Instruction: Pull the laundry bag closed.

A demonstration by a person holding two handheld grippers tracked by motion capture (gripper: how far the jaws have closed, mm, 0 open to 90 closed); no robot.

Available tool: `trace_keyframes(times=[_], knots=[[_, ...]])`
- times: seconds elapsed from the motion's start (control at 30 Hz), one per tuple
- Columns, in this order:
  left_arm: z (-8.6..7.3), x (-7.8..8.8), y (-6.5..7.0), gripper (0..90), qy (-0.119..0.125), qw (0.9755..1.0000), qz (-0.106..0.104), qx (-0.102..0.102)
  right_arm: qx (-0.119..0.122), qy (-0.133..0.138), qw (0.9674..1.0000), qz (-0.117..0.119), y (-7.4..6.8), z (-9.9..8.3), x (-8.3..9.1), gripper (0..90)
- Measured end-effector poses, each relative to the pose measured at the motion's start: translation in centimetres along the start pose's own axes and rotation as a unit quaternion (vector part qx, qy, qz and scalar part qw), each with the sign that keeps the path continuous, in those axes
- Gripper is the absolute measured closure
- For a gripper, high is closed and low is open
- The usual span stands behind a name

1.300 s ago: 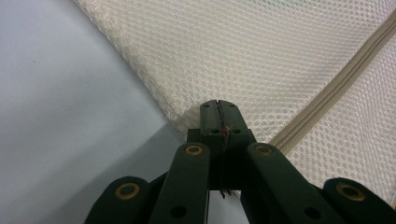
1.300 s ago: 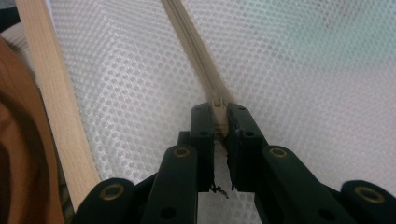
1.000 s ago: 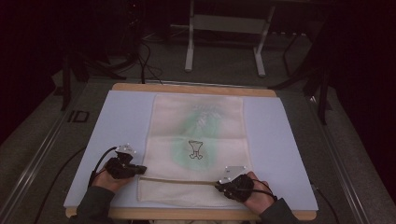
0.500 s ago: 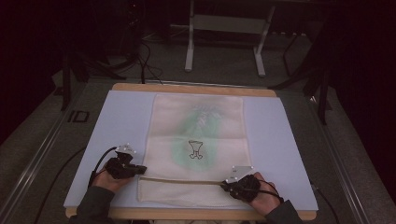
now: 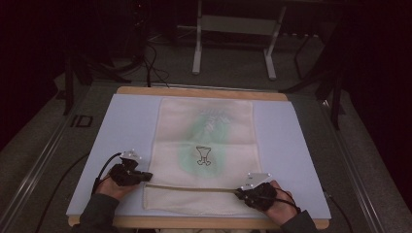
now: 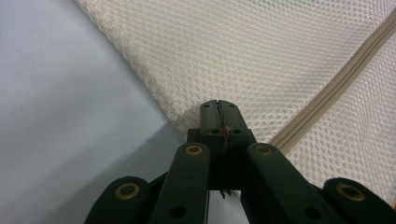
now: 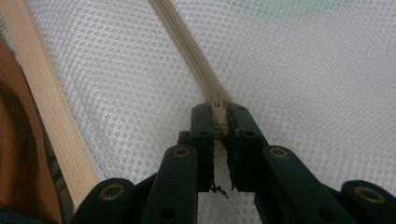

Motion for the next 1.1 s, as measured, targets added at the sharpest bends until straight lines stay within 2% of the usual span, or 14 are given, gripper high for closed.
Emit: trace_keyframes(times=[0.67,1.1], knots=[[0.0,0.0,0.0,90.0,0.000,1.0000,0.000,-0.001,-0.022,-0.003,0.9997,-0.011,0.8,-2.0,1.4,82.2],[0.0,0.0,0.0,90.0,0.000,1.0000,0.000,-0.001,-0.034,0.003,0.9994,-0.004,1.1,-2.9,2.3,82.2]])
Point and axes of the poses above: each handheld gripper's, and its own axes: x roughly backward along the jaws, z roughly out of its top, y roughly to its right, the point moved 7 cm from there along -x, roughly forward along the jaws, and after that the axes turned 14 degrees about x, right-handed, at the moved point
